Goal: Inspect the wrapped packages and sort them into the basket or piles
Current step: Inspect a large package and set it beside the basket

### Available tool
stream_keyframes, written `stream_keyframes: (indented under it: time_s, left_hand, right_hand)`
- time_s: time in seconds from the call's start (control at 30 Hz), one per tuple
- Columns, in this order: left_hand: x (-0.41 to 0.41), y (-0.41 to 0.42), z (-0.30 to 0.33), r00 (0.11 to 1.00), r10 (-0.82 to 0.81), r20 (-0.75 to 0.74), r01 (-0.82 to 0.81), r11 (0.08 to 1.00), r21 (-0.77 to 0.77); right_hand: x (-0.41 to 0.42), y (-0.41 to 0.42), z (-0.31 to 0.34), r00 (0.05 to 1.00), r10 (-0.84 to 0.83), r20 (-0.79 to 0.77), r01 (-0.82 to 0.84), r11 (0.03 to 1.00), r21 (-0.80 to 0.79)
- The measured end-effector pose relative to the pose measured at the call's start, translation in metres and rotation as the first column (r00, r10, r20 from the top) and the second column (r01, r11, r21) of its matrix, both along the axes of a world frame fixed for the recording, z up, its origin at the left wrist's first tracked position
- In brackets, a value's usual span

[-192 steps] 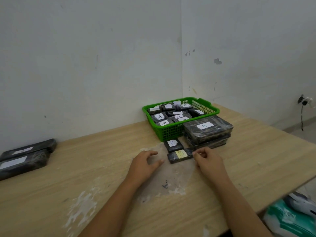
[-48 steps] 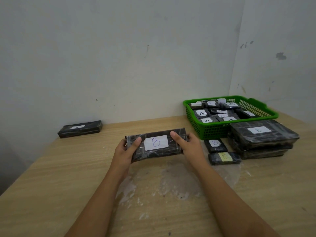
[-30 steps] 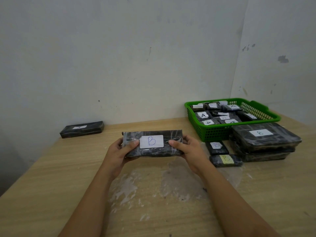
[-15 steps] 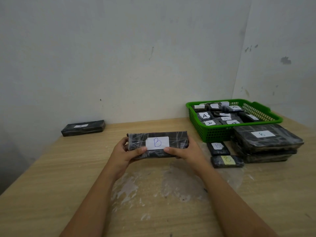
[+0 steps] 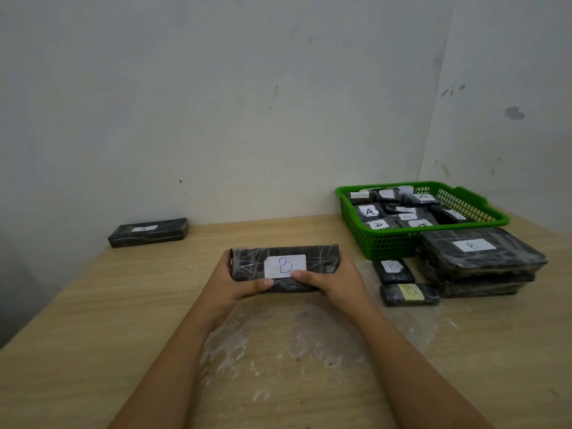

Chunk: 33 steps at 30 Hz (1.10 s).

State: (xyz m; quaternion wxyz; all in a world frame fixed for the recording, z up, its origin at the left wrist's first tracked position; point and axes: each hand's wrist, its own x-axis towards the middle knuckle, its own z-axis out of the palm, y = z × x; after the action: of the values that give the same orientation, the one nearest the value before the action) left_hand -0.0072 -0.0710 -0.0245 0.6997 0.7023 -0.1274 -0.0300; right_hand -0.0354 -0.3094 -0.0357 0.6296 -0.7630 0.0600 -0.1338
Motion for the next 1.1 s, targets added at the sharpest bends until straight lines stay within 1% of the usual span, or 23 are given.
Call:
stream_keyframes:
  time_s: [0.1, 0.23, 0.4, 0.53, 0.67, 0.8, 1.0, 1.07, 1.1]
  left_hand:
    - [-0.002, -0.005, 0.001, 0.999, 0.042, 0.013, -0.042, 0.999, 0.010]
    - [-0.006, -0.011, 0.006, 0.986, 0.167, 0.020, -0.167, 0.986, 0.011]
    - [-0.006, -0.014, 0.007, 0.981, 0.193, 0.016, -0.193, 0.981, -0.004]
    - [-0.007, -0.011, 0.013, 0.991, 0.134, -0.028, -0.136, 0.989, -0.056]
    - [-0.010, -0.010, 0.021, 0.994, 0.049, -0.097, -0.064, 0.985, -0.157]
    - [-0.009, -0.010, 0.021, 0.992, 0.055, -0.113, -0.074, 0.981, -0.179]
    - [-0.009, -0.011, 0.019, 0.989, 0.082, -0.124, -0.102, 0.981, -0.163]
    - [-0.009, -0.012, 0.018, 0.989, 0.098, -0.115, -0.114, 0.983, -0.145]
    - [-0.009, -0.013, 0.018, 0.989, 0.107, -0.102, -0.119, 0.986, -0.120]
  right_hand:
    - [-0.001, 0.002, 0.001, 1.000, -0.024, 0.004, 0.024, 1.000, -0.013]
    - [-0.001, 0.004, 0.003, 1.000, 0.006, 0.001, -0.006, 1.000, -0.006]
    - [-0.003, 0.003, 0.009, 0.999, 0.029, 0.013, -0.030, 0.998, 0.056]
    - [-0.007, -0.001, 0.019, 0.999, 0.030, 0.029, -0.035, 0.981, 0.193]
    - [-0.012, -0.004, 0.029, 0.994, 0.103, 0.045, -0.113, 0.928, 0.356]
    - [-0.013, -0.003, 0.031, 0.993, 0.113, 0.041, -0.120, 0.911, 0.395]
    - [-0.011, -0.003, 0.028, 0.994, 0.113, 0.012, -0.109, 0.917, 0.383]
    - [-0.010, -0.003, 0.026, 0.996, 0.093, -0.017, -0.082, 0.942, 0.324]
    - [-0.010, -0.002, 0.025, 0.997, 0.063, -0.034, -0.053, 0.967, 0.250]
